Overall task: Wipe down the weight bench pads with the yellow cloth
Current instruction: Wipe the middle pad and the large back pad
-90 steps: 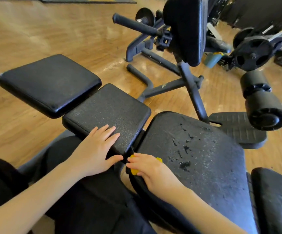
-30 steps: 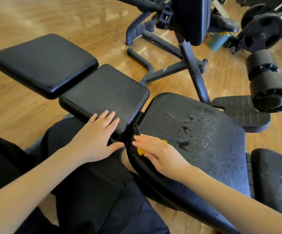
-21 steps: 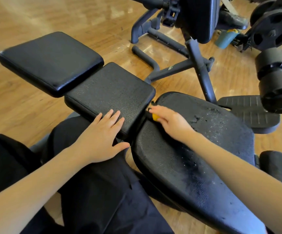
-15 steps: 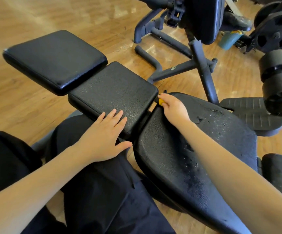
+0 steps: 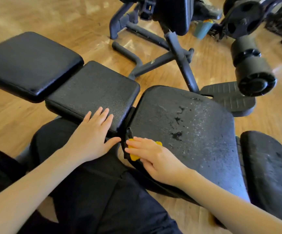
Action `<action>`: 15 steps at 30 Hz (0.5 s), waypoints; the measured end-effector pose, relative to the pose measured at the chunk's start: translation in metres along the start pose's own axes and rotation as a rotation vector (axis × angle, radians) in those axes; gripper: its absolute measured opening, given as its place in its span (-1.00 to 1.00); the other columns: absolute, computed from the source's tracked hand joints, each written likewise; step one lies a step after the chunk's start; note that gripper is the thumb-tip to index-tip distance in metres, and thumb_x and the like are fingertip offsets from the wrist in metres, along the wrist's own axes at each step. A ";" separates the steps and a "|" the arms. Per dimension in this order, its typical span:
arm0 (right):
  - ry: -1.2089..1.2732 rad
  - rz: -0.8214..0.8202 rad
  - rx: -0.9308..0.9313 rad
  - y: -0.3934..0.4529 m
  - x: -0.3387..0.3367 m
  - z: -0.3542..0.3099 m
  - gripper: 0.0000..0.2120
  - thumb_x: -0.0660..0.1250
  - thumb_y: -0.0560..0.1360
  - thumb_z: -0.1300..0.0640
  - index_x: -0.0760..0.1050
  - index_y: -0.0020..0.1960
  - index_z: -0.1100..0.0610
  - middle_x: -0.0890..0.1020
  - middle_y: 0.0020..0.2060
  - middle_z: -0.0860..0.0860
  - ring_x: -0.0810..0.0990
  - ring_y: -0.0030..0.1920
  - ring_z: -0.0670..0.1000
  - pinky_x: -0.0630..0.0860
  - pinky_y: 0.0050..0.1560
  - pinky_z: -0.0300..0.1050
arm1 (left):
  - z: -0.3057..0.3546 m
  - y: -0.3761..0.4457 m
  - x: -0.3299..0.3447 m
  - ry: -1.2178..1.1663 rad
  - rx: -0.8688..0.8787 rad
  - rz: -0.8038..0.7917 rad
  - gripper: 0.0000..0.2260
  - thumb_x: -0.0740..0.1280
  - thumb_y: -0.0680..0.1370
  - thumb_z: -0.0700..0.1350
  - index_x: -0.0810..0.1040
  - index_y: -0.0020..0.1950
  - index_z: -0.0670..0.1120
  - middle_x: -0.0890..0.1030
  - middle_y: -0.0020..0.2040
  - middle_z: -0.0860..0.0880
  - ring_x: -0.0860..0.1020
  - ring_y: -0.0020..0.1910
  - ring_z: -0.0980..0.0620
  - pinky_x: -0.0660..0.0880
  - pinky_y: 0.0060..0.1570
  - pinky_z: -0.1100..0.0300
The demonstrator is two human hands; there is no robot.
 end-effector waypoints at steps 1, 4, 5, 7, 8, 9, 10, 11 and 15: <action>-0.006 -0.007 -0.014 -0.003 0.001 -0.001 -0.57 0.13 0.46 0.28 0.42 0.31 0.10 0.42 0.35 0.02 0.22 0.42 -0.06 0.10 0.45 -0.21 | 0.001 0.000 -0.001 -0.018 0.010 0.011 -0.29 0.11 0.53 0.24 0.07 0.52 -0.18 0.04 0.54 -0.14 -0.04 0.53 -0.10 -0.03 0.46 -0.02; 0.000 -0.014 -0.053 -0.003 -0.003 -0.001 -0.61 0.18 0.49 0.27 0.43 0.30 0.12 0.44 0.34 0.05 0.23 0.40 -0.06 0.08 0.43 -0.31 | 0.003 0.000 -0.004 -0.030 0.029 0.020 -0.28 0.14 0.52 0.24 0.10 0.51 -0.19 0.07 0.54 -0.15 -0.02 0.53 -0.11 -0.02 0.46 0.00; 0.006 -0.011 -0.065 -0.001 -0.005 0.001 -0.62 0.16 0.50 0.25 0.43 0.29 0.13 0.44 0.33 0.06 0.24 0.40 -0.05 0.08 0.43 -0.34 | 0.004 0.000 -0.004 -0.031 0.029 0.014 -0.28 0.13 0.52 0.25 0.09 0.52 -0.19 0.05 0.54 -0.14 -0.03 0.53 -0.10 -0.03 0.46 0.01; 0.010 -0.004 -0.072 0.005 -0.009 0.010 -0.62 0.12 0.50 0.24 0.43 0.30 0.14 0.44 0.33 0.06 0.25 0.39 -0.05 0.07 0.42 -0.37 | 0.003 -0.001 -0.001 -0.015 0.025 -0.005 -0.27 0.09 0.53 0.26 0.02 0.53 -0.17 -0.02 0.55 -0.12 -0.08 0.53 -0.08 -0.07 0.47 0.03; 0.007 0.005 -0.062 0.009 -0.012 0.018 -0.62 0.12 0.51 0.23 0.42 0.30 0.14 0.43 0.33 0.03 0.25 0.39 -0.07 0.07 0.42 -0.37 | 0.003 -0.001 -0.001 -0.015 0.025 -0.011 -0.27 0.08 0.53 0.27 0.00 0.53 -0.16 -0.04 0.55 -0.11 -0.10 0.53 -0.08 -0.09 0.47 0.04; 0.004 0.023 -0.041 0.014 -0.015 0.031 -0.63 0.12 0.52 0.23 0.42 0.31 0.14 0.42 0.32 -0.01 0.25 0.39 -0.09 0.08 0.42 -0.37 | 0.003 -0.001 -0.001 -0.020 0.024 -0.015 -0.26 0.07 0.53 0.27 -0.02 0.53 -0.16 -0.05 0.55 -0.11 -0.11 0.53 -0.07 -0.11 0.47 0.04; -0.004 0.051 -0.008 0.019 -0.022 0.047 -0.63 0.14 0.52 0.24 0.42 0.31 0.12 0.40 0.31 -0.06 0.26 0.39 -0.10 0.08 0.42 -0.36 | 0.003 -0.001 -0.001 -0.027 0.021 -0.017 -0.26 0.07 0.53 0.27 -0.02 0.54 -0.16 -0.06 0.55 -0.10 -0.12 0.53 -0.06 -0.12 0.47 0.04; -0.020 0.085 0.037 0.025 -0.030 0.065 -0.63 0.16 0.52 0.27 0.42 0.31 0.10 0.39 0.30 -0.10 0.27 0.38 -0.12 0.10 0.43 -0.33 | 0.003 -0.001 -0.001 -0.028 0.019 -0.022 -0.26 0.07 0.53 0.27 -0.03 0.54 -0.15 -0.07 0.56 -0.10 -0.13 0.53 -0.06 -0.13 0.46 0.05; -0.112 0.175 0.243 0.043 -0.073 0.140 -0.60 0.20 0.52 0.31 0.40 0.32 0.06 0.42 0.34 -0.04 0.31 0.39 -0.05 0.18 0.45 -0.07 | 0.000 -0.001 -0.001 0.007 0.021 -0.017 -0.22 -0.04 0.50 0.35 0.08 0.52 -0.18 0.06 0.54 -0.13 0.00 0.52 -0.10 -0.03 0.45 0.03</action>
Point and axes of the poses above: each hand's wrist, its own y-axis towards the middle knuckle, its own x-axis out of the palm, z = x × y, the point moved 10 cm from there along y, towards the middle knuckle
